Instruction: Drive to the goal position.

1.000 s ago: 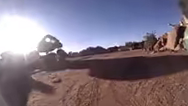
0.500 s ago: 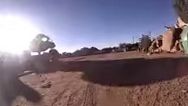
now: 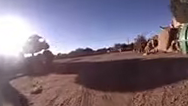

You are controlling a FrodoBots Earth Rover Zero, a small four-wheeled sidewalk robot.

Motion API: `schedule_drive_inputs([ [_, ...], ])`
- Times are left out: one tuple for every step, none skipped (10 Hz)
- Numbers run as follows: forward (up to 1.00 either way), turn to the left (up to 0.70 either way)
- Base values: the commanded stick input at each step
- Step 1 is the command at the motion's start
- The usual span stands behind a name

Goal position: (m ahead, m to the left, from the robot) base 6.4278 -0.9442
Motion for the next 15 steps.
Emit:
schedule_drive_inputs([
  [0.50,0.00],
  [0.50,0.00],
  [0.50,0.00],
  [0.50,0.00],
  [0.50,0.00],
  [0.50,0.00],
  [0.50,-0.17],
  [0.50,-0.50],
  [0.50,-0.41],
  [0.50,-0.16],
  [0.50,0.00],
  [0.50,0.00],
  [0.50,0.00],
  [0.50,-0.01],
  [0.50,-0.02],
])
